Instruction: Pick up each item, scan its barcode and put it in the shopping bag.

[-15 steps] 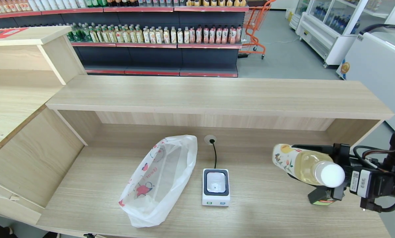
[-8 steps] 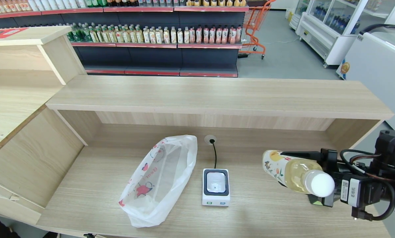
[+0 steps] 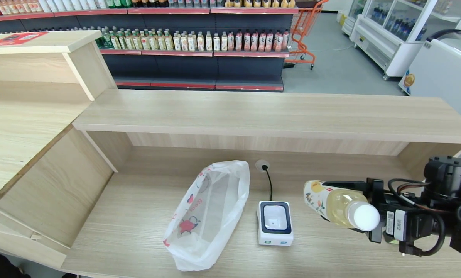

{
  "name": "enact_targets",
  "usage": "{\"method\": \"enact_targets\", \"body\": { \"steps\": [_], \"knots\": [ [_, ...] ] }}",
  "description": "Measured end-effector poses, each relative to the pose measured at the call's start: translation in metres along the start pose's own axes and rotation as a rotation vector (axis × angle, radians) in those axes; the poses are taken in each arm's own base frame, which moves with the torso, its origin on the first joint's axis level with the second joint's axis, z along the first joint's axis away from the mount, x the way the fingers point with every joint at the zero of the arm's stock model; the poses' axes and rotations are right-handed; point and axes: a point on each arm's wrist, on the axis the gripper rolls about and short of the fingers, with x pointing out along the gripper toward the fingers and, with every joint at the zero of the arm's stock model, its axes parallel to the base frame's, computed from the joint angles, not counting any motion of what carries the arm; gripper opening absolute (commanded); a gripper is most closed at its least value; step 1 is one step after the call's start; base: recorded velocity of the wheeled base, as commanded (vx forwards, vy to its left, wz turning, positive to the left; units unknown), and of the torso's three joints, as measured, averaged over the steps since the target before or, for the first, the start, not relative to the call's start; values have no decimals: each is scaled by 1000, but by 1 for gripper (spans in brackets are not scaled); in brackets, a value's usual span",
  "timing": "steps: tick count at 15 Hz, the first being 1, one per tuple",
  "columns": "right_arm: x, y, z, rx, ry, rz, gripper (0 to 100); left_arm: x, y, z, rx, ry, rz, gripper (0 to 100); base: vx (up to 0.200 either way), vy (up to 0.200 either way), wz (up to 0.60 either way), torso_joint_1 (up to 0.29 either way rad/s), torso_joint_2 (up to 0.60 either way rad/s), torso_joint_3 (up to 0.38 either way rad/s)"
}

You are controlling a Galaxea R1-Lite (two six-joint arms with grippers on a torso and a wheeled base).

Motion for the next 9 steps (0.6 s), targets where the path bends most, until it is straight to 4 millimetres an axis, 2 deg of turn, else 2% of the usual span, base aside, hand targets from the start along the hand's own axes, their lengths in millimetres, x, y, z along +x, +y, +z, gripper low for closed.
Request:
{"method": "enact_targets", "body": {
  "steps": [9],
  "knots": [
    [15, 22, -35, 49, 21, 67, 0, 0, 0, 0, 1, 0, -1, 100, 0, 0, 0, 0, 0, 0]
  ]
}}
